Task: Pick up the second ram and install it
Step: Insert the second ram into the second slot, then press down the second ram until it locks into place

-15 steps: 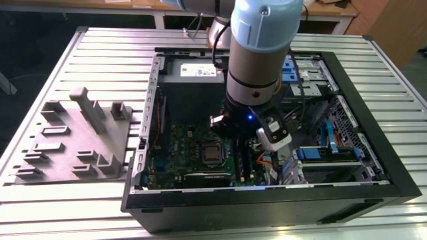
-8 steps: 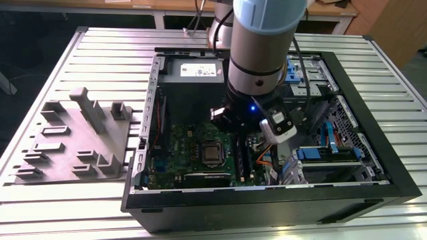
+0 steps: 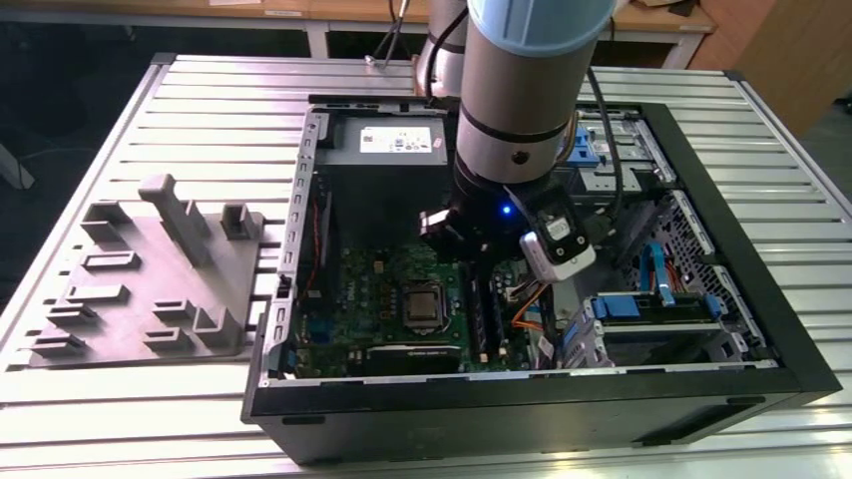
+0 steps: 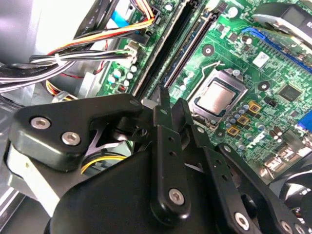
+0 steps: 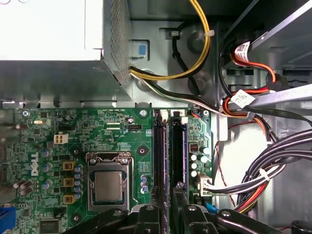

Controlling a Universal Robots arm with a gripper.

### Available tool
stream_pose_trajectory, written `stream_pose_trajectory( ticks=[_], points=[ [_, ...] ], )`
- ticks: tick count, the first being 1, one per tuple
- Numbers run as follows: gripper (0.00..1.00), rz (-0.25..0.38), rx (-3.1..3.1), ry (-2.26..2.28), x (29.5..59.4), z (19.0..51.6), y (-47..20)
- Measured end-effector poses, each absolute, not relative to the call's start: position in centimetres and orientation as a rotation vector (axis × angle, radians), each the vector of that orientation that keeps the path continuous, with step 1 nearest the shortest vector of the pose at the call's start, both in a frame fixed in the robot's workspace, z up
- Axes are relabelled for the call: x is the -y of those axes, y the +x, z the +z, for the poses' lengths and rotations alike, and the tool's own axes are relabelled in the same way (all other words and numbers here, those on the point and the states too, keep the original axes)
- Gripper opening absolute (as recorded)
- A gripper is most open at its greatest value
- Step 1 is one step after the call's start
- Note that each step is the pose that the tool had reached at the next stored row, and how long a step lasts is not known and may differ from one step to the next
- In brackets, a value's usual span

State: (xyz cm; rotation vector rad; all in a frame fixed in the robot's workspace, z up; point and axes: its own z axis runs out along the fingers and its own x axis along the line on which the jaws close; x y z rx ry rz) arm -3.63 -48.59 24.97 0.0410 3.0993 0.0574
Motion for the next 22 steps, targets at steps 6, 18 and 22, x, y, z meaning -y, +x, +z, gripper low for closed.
stream_pose_trajectory(
  ticks=[6, 18, 22],
  points=[
    [0.1, 0.057, -3.099, 0.041, 48.59, 24.97, -3.63],
    [0.1, 0.057, -3.099, 0.041, 48.53, 24.97, -3.63],
    [0.1, 0.057, -3.099, 0.041, 48.22, 24.96, -3.63]
  ],
)
